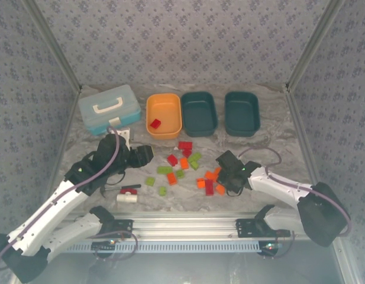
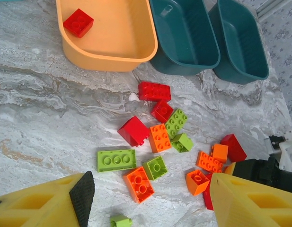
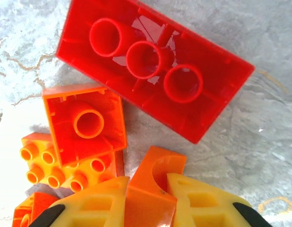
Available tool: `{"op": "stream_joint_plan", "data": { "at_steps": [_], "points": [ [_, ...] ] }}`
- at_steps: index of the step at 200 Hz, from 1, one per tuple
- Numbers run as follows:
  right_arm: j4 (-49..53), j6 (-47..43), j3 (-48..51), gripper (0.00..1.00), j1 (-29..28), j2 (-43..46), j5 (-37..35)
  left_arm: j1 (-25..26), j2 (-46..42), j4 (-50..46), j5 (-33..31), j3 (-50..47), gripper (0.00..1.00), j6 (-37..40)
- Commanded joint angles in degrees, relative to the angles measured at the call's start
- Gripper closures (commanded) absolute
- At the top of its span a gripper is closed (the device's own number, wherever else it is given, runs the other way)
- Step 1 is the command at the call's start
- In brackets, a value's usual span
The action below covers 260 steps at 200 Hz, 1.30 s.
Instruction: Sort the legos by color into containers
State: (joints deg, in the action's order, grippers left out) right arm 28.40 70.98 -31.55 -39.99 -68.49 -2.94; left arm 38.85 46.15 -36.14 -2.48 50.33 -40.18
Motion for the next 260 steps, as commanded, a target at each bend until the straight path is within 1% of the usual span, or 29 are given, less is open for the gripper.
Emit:
{"op": "stream_joint_plan", "data": {
  "at_steps": [1,27,42,55,71,99,105,119,134,154,178,205,227,260],
  "points": [
    [8.6,-0.3,-4.6,0.82,-2.5,3.2,-6.5,0.8,-0.8,-0.2,-0.8,-0.7,0.32,-0.4],
    [18.1,-2.4,-12.4,0.85,-5.5,7.1,-13.2,1.8,-0.5,0.1,-0.5,-2.1,0.33,-0.9],
    [22.5,-5.0,-17.2,0.85,-5.0,9.1,-15.3,3.0,-0.8,0.7,-0.8,-3.4,0.32,-1.8],
    [24.4,-9.2,-22.0,0.86,-3.0,9.4,-17.0,4.4,-0.9,1.4,-1.3,-4.5,0.32,-2.7],
    [24.4,-16.2,-27.9,0.86,2.5,7.2,-16.6,6.0,-1.0,2.6,-2.0,-5.6,0.32,-3.8],
    [18.8,-24.8,-36.2,0.89,16.9,-2.4,-10.1,8.4,-0.5,4.7,-3.2,-6.0,0.32,-4.9],
    [17.5,-26.1,-39.5,0.89,19.6,-5.1,-8.8,9.0,-0.3,5.1,-3.5,-5.9,0.32,-5.0],
    [15.8,-28.1,-44.7,0.89,24.5,-12.1,-7.1,10.0,-0.1,6.1,-3.9,-5.8,0.32,-5.4],
    [14.6,-29.5,-50.0,0.89,28.5,-19.5,-4.9,11.2,-0.1,7.4,-4.3,-5.8,0.32,-5.9],
    [13.7,-29.7,-56.5,0.89,33.2,-29.9,0.8,12.4,0.0,8.6,-4.7,-6.0,0.32,-6.7],
    [14.6,-29.4,-62.4,0.9,35.9,-39.7,3.8,13.3,0.5,9.0,-5.1,-5.9,0.32,-7.4],
    [14.6,-28.6,-65.7,0.9,37.5,-47.4,6.1,13.9,0.9,8.9,-5.5,-5.3,0.32,-7.5],
    [16.4,-28.5,-68.9,0.89,37.7,-51.9,5.7,14.0,1.5,8.3,-5.7,-4.6,0.32,-7.3],
    [16.8,-28.3,-71.8,0.87,38.1,-56.0,5.3,14.0,1.9,8.2,-5.9,-4.4,0.32,-7.1]
  ]
}}
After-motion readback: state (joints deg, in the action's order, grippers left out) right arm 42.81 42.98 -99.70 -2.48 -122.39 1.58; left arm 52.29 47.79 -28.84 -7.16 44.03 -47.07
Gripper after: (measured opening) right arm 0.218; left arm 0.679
